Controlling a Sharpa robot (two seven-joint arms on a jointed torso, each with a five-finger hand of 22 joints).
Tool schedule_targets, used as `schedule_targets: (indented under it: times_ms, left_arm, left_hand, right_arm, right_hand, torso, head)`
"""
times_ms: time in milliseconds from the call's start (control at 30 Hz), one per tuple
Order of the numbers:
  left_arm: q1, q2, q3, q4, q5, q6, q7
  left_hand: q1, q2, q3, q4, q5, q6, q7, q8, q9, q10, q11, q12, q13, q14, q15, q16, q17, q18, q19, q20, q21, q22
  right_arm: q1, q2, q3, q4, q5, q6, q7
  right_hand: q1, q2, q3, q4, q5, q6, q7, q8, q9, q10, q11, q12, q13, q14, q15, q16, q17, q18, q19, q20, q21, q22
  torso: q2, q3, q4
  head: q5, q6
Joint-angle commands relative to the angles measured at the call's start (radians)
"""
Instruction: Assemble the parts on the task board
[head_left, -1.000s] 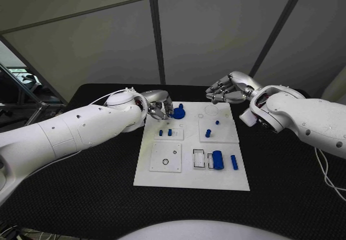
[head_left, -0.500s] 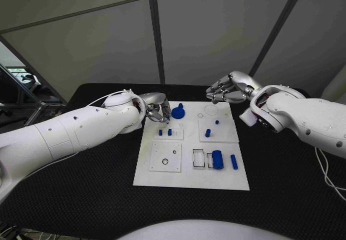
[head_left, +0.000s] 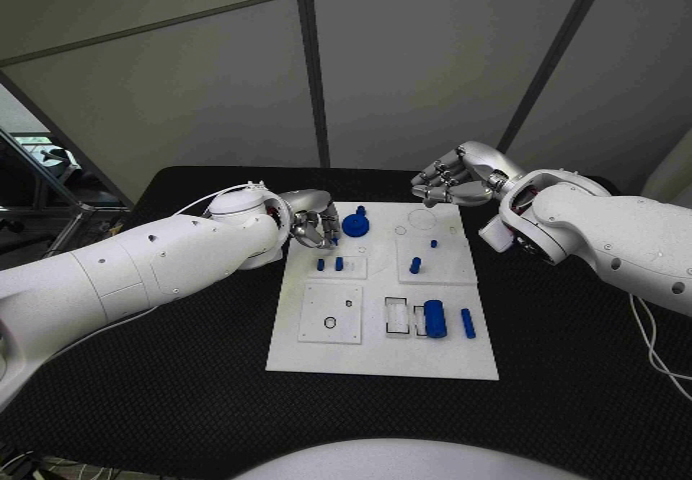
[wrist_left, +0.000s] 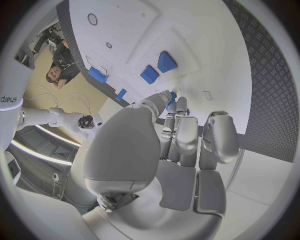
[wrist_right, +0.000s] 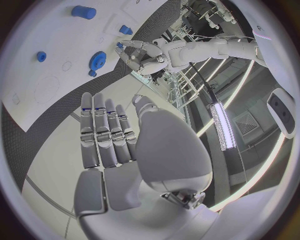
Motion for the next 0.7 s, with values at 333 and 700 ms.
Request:
schedule_targets:
  times_ms: [333,700]
  left_arm:
    - [-0.001,0.006,0.0,-0.007,0.005,0.03,-0.008]
    - [-0.001,0.011,0.0,-0.014,0.005,0.039,-0.009]
  left_hand:
    - [-0.011,0.0,0.005,0.0,-0.007,0.007,0.0,-0.006,-0.001,0.01,0.002,-0.006,0.0,0.003,-0.003,0.002,-0.001,-0.021,0.002,-0.004,-0.005,0.021]
    - [-0.013,-0.002,0.004,-0.001,-0.008,0.007,0.0,-0.008,-0.002,0.011,0.002,-0.008,0.0,0.003,-0.003,0.002,-0.002,-0.021,0.002,-0.004,-0.004,0.022]
  right_arm:
    - [0.002,0.0,0.001,0.001,-0.001,0.006,0.006]
    - [0.002,-0.001,0.001,0.002,-0.002,0.006,0.005]
  right_hand:
    - [-0.006,0.003,0.0,-0.004,0.002,-0.008,-0.001,-0.001,-0.001,-0.007,0.0,0.0,0.0,-0.006,0.002,-0.002,-0.001,0.002,0.004,-0.001,-0.003,-0.001]
    - [-0.006,0.003,0.0,-0.004,0.002,-0.008,-0.001,-0.001,-0.001,-0.007,0.0,0.0,0.0,-0.006,0.002,-0.002,-0.001,0.002,0.004,-0.001,-0.003,-0.001]
  torso:
    - [-0.001,-0.0004,0.0004]
    - [0.0,0.0,-0.0002]
  head:
    - [0.002,-0.004]
    - [0.002,-0.006]
